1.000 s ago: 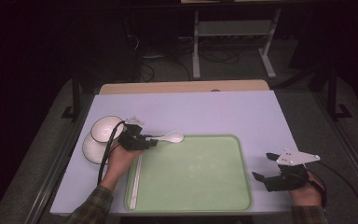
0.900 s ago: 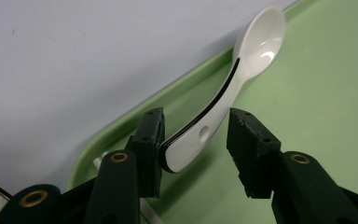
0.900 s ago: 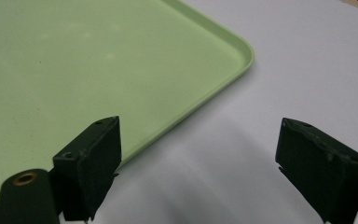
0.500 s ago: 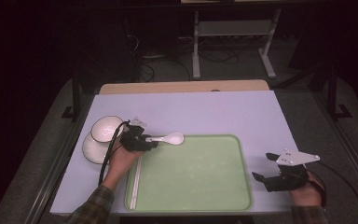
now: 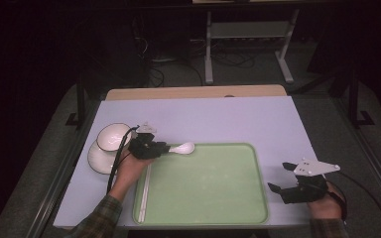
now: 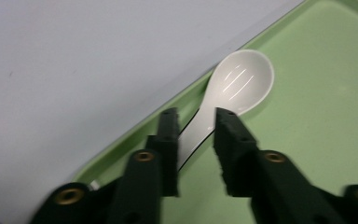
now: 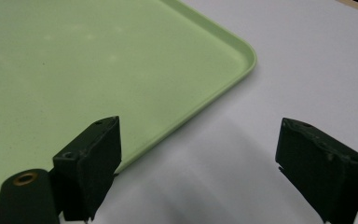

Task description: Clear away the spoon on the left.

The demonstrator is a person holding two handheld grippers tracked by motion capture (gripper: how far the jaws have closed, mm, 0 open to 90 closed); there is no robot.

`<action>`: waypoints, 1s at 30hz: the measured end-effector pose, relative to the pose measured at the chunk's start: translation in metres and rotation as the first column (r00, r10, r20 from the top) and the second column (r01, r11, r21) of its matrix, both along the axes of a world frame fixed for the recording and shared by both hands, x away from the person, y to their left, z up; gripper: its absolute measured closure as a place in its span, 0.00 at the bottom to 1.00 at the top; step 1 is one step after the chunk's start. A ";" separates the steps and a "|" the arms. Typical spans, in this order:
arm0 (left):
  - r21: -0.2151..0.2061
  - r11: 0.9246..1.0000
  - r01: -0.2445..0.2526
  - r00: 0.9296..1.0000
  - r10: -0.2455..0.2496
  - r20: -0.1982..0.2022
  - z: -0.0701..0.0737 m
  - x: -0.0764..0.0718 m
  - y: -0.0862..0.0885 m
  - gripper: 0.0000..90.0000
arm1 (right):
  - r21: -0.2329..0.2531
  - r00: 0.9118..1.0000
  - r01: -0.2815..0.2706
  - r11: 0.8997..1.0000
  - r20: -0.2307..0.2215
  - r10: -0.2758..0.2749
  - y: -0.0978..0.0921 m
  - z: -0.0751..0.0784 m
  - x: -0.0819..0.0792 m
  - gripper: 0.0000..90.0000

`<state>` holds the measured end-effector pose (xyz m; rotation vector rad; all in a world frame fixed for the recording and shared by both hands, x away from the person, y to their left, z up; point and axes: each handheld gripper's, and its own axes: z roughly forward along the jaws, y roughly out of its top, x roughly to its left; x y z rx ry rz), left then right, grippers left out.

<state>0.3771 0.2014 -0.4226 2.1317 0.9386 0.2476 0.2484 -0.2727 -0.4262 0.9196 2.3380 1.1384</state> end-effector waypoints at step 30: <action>0.009 0.997 0.072 0.997 -0.072 -0.014 -0.007 0.047 -0.077 1.00 | 0.016 1.000 -0.006 1.000 0.001 0.006 -0.002 0.000 0.000 0.15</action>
